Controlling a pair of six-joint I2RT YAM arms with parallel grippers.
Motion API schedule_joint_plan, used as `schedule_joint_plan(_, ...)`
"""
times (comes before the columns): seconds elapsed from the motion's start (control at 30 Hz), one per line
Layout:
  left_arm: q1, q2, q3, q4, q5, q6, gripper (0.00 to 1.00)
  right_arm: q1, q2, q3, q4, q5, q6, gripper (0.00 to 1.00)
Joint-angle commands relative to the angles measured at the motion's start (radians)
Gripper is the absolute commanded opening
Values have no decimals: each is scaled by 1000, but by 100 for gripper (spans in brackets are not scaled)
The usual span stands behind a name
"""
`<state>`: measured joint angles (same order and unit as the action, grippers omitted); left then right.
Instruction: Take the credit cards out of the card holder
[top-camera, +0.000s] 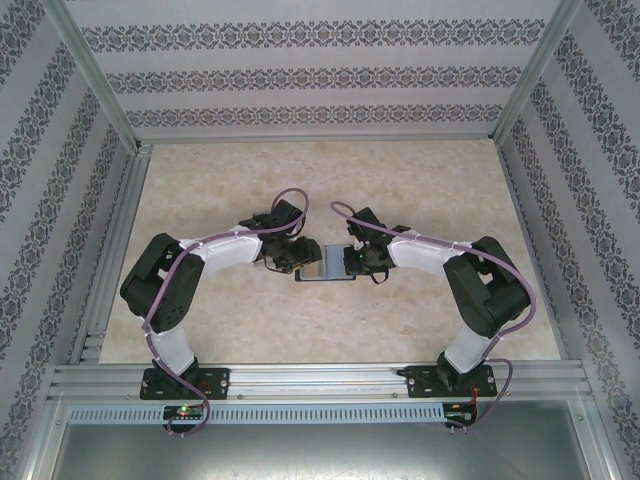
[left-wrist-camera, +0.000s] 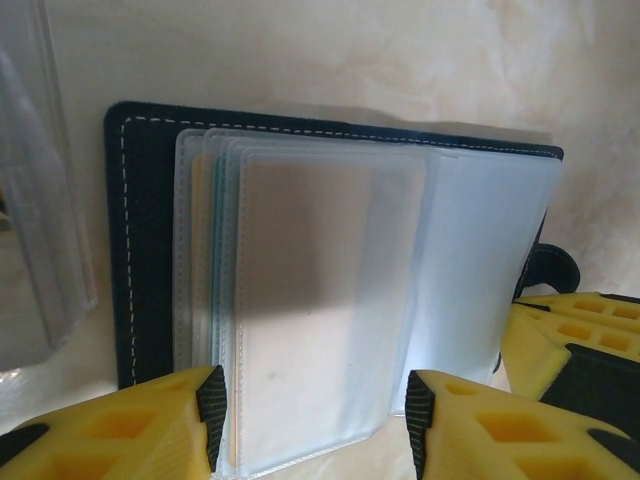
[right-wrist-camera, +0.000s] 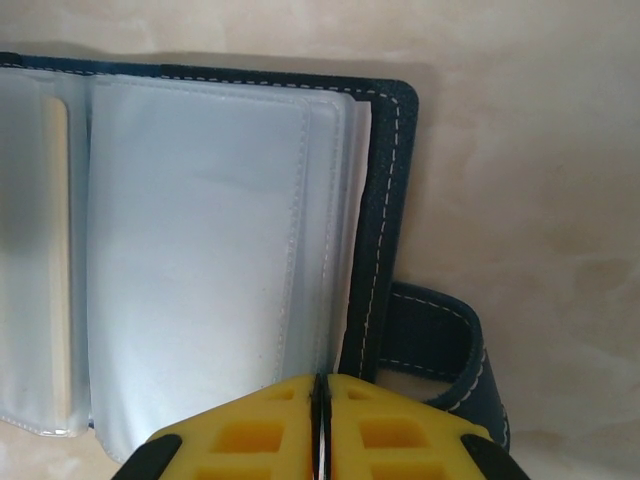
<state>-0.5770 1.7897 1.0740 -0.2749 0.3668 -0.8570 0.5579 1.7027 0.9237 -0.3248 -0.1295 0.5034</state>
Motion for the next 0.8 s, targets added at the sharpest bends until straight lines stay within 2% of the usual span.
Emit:
schedule_joint_plan(0.0,-18,16,34,34,17,7,52,-7,15,-23,7,-10,23,14)
schedule_joint_plan(0.77,-30,56,47,65,65,7,53,7,21,-25,8,-19,34,14)
